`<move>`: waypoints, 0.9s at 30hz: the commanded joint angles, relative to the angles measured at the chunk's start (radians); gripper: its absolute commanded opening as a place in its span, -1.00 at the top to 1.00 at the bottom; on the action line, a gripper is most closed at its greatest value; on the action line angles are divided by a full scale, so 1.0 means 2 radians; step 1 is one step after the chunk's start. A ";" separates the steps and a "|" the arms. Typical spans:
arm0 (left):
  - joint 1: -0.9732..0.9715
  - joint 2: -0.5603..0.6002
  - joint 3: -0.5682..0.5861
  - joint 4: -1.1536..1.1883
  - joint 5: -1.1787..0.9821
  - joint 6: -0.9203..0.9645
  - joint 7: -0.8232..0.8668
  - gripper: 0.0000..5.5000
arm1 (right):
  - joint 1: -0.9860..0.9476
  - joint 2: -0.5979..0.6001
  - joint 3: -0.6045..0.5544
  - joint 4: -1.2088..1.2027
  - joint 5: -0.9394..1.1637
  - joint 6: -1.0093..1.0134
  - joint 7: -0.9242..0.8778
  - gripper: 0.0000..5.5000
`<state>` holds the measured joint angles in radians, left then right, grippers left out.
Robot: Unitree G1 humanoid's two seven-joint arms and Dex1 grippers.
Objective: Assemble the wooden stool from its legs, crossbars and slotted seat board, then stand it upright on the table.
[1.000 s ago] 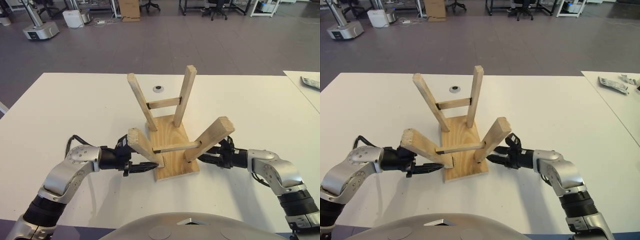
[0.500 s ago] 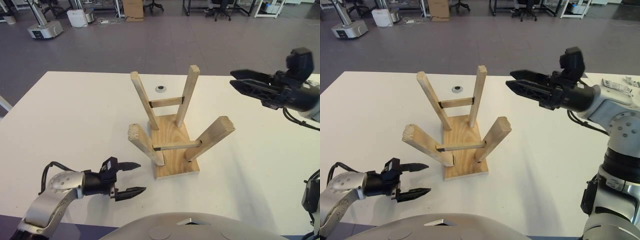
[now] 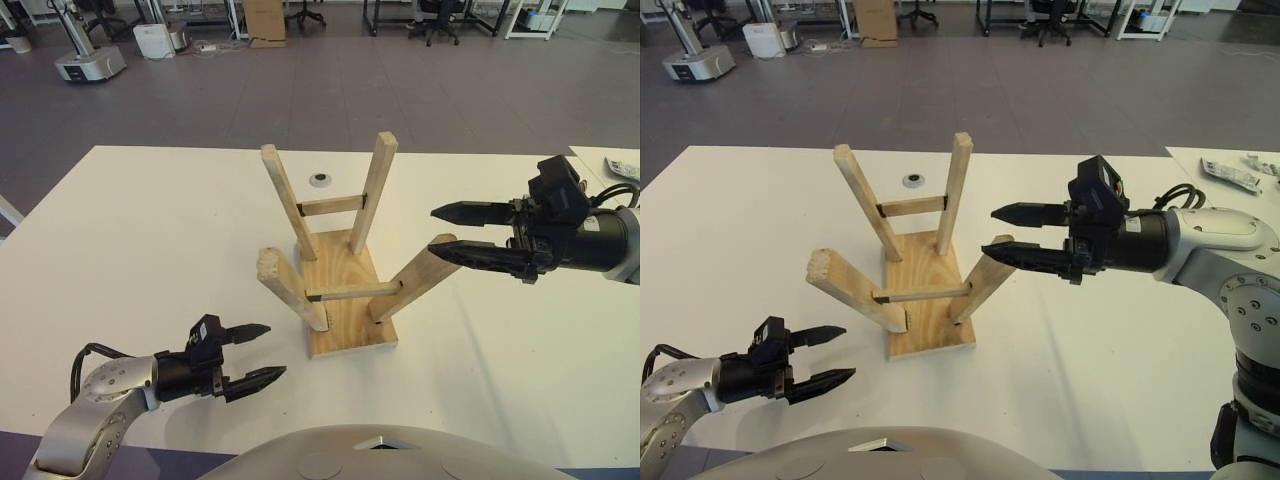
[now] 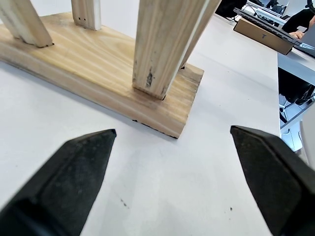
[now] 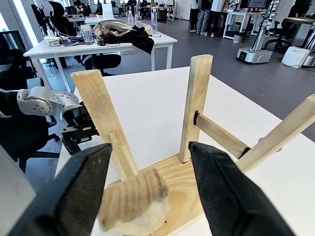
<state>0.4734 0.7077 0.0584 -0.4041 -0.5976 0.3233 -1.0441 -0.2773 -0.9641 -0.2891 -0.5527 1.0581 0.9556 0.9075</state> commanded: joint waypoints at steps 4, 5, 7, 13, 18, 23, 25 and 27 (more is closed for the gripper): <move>-0.014 -0.011 0.005 -0.008 -0.003 0.004 0.011 -0.56 | -0.041 0.011 0.060 0.049 -0.109 -0.041 -0.062 -0.05; -0.017 -0.012 0.005 -0.007 -0.002 0.003 0.013 -0.56 | -0.048 0.018 0.061 0.048 -0.110 -0.044 -0.067 -0.05; -0.017 -0.015 0.005 -0.010 -0.002 0.003 0.016 -0.56 | -0.071 0.037 0.039 0.041 -0.059 -0.025 -0.078 -0.05; 0.003 -0.028 0.000 -0.018 0.004 -0.003 0.024 -0.56 | -0.089 0.004 -0.041 0.051 0.145 0.044 -0.051 -0.05; 0.005 -0.031 0.006 -0.013 0.008 -0.012 0.023 -0.56 | 0.009 -0.050 -0.002 -0.009 0.046 0.026 -0.006 -0.05; -0.009 -0.033 0.006 -0.008 0.005 -0.016 0.018 -0.56 | 0.042 -0.051 0.030 -0.024 -0.026 -0.010 0.006 -0.05; -0.011 -0.036 0.003 -0.007 0.007 -0.018 0.019 -0.56 | 0.017 -0.028 0.041 -0.003 -0.048 -0.020 -0.024 -0.05; -0.012 -0.038 0.000 -0.006 0.010 -0.020 0.019 -0.56 | -0.005 -0.005 0.048 0.009 -0.064 -0.031 -0.054 -0.05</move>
<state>0.4565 0.6318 0.0617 -0.4236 -0.5908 0.2929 -1.0077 -0.2338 -1.0064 -0.2035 -0.5580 0.9606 0.9161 0.8559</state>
